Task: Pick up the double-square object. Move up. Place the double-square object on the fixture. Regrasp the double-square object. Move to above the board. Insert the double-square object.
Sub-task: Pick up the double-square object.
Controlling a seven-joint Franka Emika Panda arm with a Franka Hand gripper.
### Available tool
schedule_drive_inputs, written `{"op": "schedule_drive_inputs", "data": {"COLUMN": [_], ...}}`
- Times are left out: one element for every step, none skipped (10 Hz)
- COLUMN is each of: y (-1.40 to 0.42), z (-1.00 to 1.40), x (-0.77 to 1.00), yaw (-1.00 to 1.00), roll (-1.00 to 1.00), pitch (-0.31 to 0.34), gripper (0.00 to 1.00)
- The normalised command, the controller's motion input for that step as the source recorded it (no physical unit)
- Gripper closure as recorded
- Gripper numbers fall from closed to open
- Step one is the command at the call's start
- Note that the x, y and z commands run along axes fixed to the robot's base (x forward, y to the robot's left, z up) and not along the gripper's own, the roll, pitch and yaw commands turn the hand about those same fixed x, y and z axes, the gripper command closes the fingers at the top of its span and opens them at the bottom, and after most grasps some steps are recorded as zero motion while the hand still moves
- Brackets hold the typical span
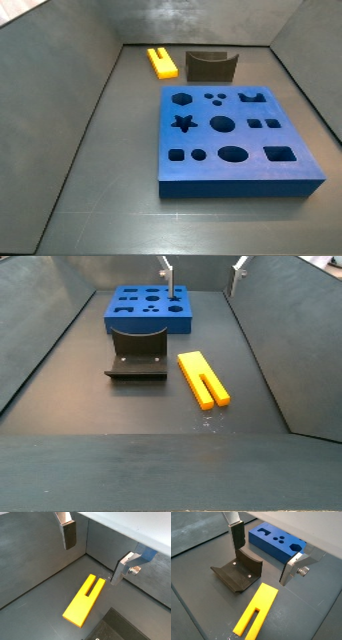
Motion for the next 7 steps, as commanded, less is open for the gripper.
{"op": "schedule_drive_inputs", "data": {"y": [0.00,-0.06,-0.07,0.00,-0.03,-0.03,-0.20], "z": [0.00,0.00,-0.03,0.00,-0.02,-0.35,-0.65], "x": [-0.02,0.00,0.00,0.00,-0.04,-0.24,-0.25], "yaw": [0.00,0.00,0.00,0.00,0.05,0.00,0.00], "roll": [0.00,0.00,0.00,-0.01,0.00,0.02,0.10], "pitch": [0.000,0.000,-0.003,0.000,-0.036,-0.083,-0.066], "gripper": [0.00,0.00,0.00,0.00,0.00,0.00,0.00]}}
